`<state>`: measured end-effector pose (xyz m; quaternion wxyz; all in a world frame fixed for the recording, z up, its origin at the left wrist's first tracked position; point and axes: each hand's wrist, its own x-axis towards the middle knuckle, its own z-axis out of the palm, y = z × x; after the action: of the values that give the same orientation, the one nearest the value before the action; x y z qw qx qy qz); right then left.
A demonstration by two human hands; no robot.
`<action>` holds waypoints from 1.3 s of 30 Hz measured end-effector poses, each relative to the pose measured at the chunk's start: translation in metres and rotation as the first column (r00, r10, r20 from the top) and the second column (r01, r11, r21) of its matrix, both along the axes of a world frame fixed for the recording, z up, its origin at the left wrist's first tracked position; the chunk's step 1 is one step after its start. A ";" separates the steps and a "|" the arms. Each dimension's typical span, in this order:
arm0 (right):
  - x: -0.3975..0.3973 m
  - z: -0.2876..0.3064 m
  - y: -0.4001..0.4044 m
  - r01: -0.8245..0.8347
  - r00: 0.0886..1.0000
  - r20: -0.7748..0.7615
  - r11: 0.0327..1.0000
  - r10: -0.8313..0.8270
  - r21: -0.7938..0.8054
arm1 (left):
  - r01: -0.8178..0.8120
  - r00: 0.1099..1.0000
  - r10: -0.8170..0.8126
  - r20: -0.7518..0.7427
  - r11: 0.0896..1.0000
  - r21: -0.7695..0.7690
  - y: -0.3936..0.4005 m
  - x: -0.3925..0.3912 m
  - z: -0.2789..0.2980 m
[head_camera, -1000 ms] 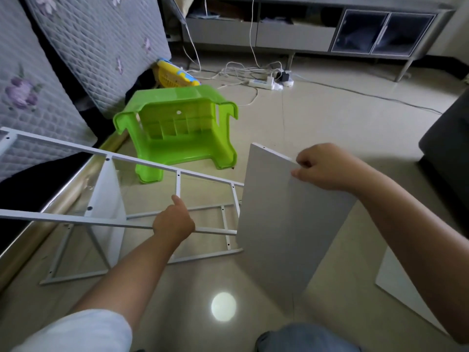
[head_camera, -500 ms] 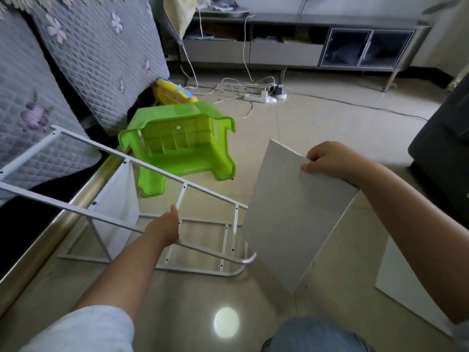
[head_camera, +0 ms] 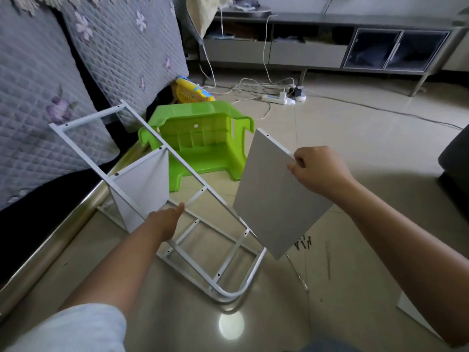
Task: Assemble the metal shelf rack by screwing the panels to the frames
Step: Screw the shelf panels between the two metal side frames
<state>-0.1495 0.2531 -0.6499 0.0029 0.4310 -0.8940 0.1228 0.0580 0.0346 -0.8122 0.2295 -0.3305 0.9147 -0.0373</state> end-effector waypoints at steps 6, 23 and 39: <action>0.000 -0.009 -0.004 0.006 1.000 -0.019 0.997 -0.007 -0.075 | 0.022 0.997 -0.017 0.073 0.997 -0.068 -0.002 0.016 -0.001; 0.005 -0.026 -0.010 0.016 0.998 0.055 0.986 -0.007 -0.165 | 0.232 0.963 -0.206 0.172 0.961 -0.148 -0.047 0.039 0.000; 0.012 -0.035 -0.023 -0.002 1.000 0.028 0.995 0.005 -0.103 | 0.081 0.987 -0.125 -0.103 0.931 -0.357 -0.042 0.048 -0.020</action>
<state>-0.1373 0.2299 -0.6850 0.0122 0.4302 -0.8855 0.1750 0.1065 -0.0079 -0.8317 0.1073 -0.3192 0.9219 -0.1915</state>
